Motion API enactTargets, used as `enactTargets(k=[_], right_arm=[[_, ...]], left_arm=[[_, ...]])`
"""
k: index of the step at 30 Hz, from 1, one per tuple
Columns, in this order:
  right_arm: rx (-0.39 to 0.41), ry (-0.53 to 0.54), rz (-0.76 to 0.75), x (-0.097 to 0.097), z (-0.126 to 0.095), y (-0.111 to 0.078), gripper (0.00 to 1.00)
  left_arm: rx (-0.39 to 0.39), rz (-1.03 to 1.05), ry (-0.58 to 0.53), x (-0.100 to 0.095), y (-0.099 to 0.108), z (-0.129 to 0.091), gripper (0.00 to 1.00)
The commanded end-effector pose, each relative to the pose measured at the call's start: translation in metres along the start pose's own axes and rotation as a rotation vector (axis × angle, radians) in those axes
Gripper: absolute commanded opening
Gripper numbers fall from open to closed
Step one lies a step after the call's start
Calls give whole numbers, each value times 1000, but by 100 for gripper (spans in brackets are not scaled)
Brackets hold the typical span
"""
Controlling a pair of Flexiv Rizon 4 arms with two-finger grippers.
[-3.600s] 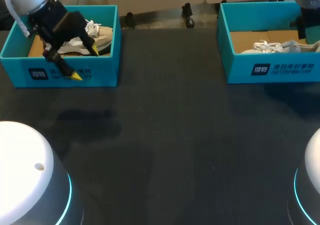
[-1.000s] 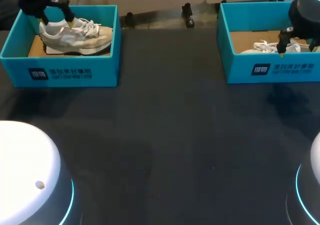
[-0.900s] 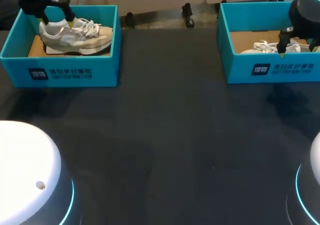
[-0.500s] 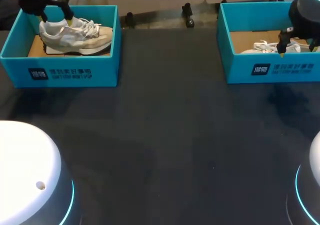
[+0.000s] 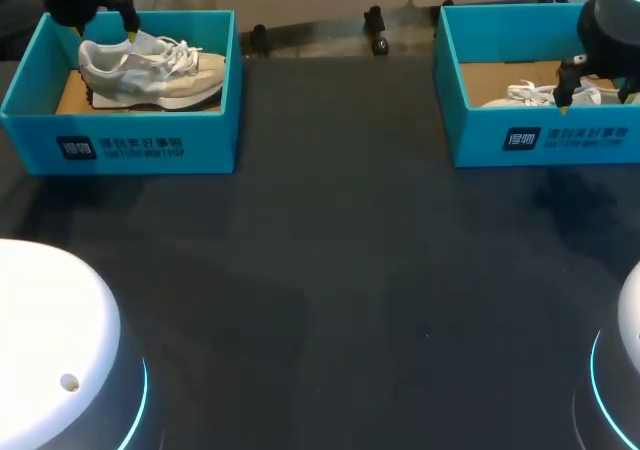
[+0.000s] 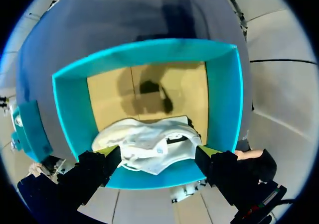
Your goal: Take the shoe out of the shoebox, open the shoe tongue, remove and reinsert the insole, then place the shoe into the shoebox
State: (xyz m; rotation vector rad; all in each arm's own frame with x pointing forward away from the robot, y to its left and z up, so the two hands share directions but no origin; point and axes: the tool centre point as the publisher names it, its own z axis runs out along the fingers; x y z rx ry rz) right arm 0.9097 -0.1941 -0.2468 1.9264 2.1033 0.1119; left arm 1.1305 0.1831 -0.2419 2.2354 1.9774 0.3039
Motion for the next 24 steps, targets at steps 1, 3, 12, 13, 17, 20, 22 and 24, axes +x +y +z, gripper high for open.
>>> enactTargets(k=[1,3,12,13,17,20,22,24], right_arm=[[-2,-1,1,0,0,-1,100],[-2,-1,1,0,0,-1,100],[-2,-1,1,0,0,-1,100],[-2,-1,1,0,0,-1,100],[-2,-1,1,0,0,-1,100],[-2,-1,1,0,0,-1,100],[-2,-1,1,0,0,-1,100],[-2,-1,1,0,0,-1,100]], left_arm=[[6,-12,-8,5,22,18,100],[4,-32,2,11,28,23,100],[19,-96,25,41,42,43,100],[20,-101,22,45,42,43,100],[23,-116,15,56,42,48,100],[33,-134,9,64,43,54,98],[37,-141,6,69,43,59,94],[39,-145,8,72,42,64,89]])
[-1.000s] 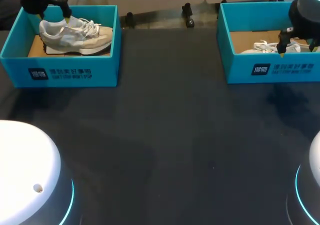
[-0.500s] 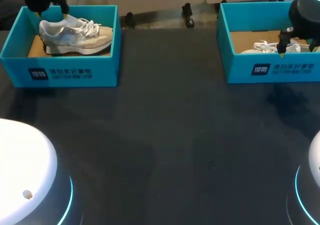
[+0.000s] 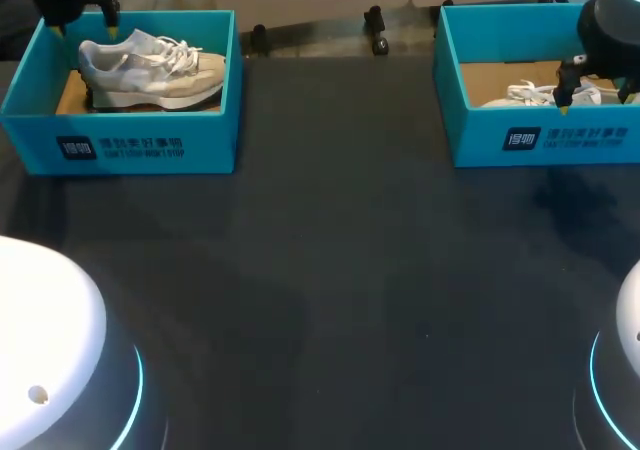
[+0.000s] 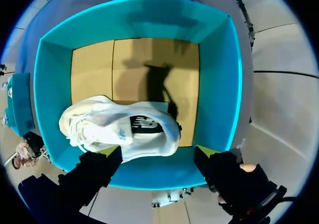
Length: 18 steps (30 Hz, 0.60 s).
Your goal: Take the shoe out of the shoebox, open the shoe tongue, remove and reinsert the insole, then place the shoe into the shoebox
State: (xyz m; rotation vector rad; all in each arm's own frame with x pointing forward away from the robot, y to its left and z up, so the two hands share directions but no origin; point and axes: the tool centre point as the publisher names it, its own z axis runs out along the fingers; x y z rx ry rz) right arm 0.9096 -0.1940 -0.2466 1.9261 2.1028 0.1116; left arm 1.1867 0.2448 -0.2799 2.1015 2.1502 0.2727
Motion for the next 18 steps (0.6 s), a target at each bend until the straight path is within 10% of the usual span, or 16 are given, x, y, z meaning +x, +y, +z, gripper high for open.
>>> enactTargets(k=[1,18], right_arm=[[-2,0,1,0,0,-1,100],[-2,0,1,0,0,-1,100]], left_arm=[[7,-2,-6,6,5,14,88],[65,-36,-21,19,7,59,74]])
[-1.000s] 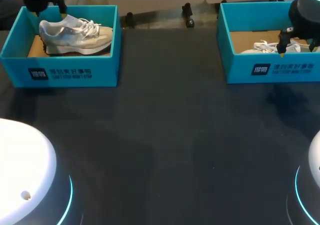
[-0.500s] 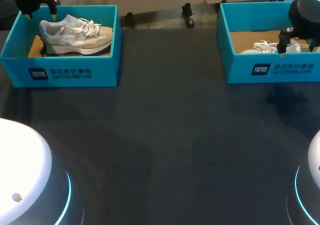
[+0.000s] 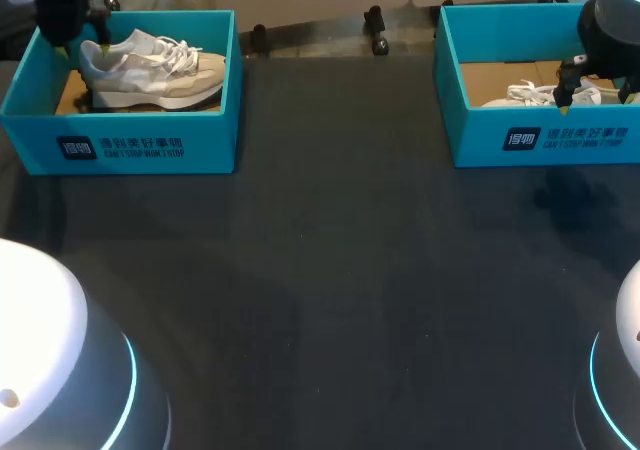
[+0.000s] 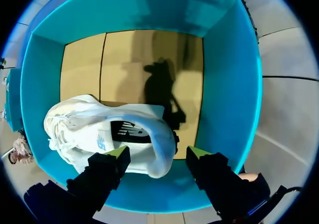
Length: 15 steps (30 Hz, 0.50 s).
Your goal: Take the shoe out of the shoebox, open the shoe tongue, remove and reinsert the insole, then place the shoe into the shoebox
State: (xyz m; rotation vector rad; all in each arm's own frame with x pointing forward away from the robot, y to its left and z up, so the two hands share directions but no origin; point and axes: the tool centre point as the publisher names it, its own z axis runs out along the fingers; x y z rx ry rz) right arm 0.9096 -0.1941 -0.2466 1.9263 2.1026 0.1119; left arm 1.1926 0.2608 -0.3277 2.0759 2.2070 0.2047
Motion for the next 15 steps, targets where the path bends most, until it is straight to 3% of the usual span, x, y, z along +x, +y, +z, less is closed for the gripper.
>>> enactTargets(k=[1,8,15], right_arm=[[-2,0,1,0,0,-1,100],[-2,0,1,0,0,-1,100],[-2,0,1,0,0,-1,100]], left_arm=[[27,1,-8,6,12,11,75],[54,16,-11,11,13,26,78],[75,41,3,10,9,44,71]])
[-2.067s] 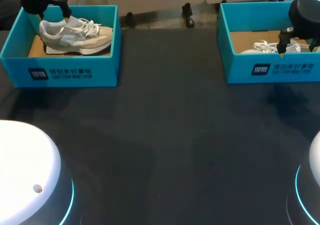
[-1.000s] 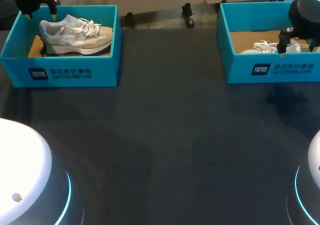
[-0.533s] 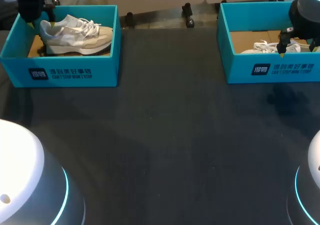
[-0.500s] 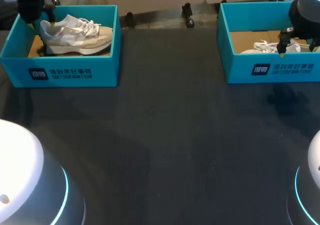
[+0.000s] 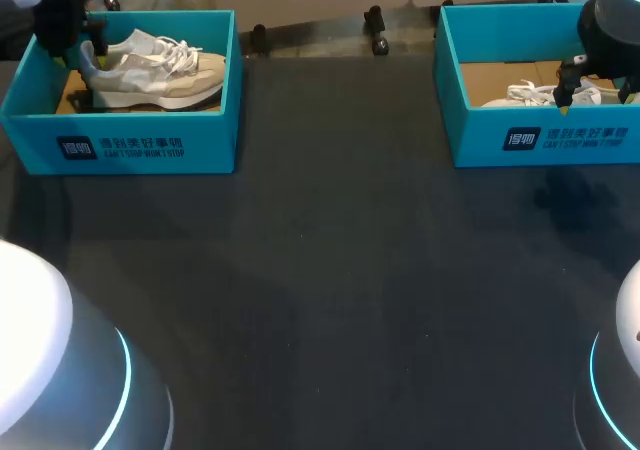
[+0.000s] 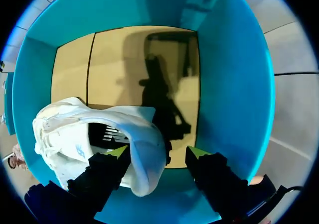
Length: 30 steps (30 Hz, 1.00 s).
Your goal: Take the shoe out of the shoebox, open the shoe tongue, remove and reinsert the insole, then place the shoe into the shoebox
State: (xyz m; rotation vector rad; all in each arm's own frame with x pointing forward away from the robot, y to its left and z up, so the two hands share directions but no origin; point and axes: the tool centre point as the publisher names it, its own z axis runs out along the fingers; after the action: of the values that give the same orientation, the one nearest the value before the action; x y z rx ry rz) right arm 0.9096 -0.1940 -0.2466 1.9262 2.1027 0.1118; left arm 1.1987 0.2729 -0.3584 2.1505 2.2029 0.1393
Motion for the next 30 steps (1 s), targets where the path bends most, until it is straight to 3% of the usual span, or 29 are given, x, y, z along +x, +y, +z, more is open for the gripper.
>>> enactTargets(k=[1,4,7,9,15,23,30], right_arm=[[-2,0,1,0,0,-1,100],[-2,0,1,0,0,-1,100],[-2,0,1,0,0,-1,100],[-2,0,1,0,0,-1,100],[-2,0,1,0,0,-1,100],[-2,0,1,0,0,-1,100],[-2,0,1,0,0,-1,100]], left_arm=[[13,6,3,-2,8,14,70],[23,6,-6,-2,8,19,71],[28,11,-10,-2,6,21,62],[38,13,-14,-1,5,23,50],[49,16,-6,0,1,28,38],[48,13,-6,7,1,22,0],[45,52,13,15,2,7,0]])
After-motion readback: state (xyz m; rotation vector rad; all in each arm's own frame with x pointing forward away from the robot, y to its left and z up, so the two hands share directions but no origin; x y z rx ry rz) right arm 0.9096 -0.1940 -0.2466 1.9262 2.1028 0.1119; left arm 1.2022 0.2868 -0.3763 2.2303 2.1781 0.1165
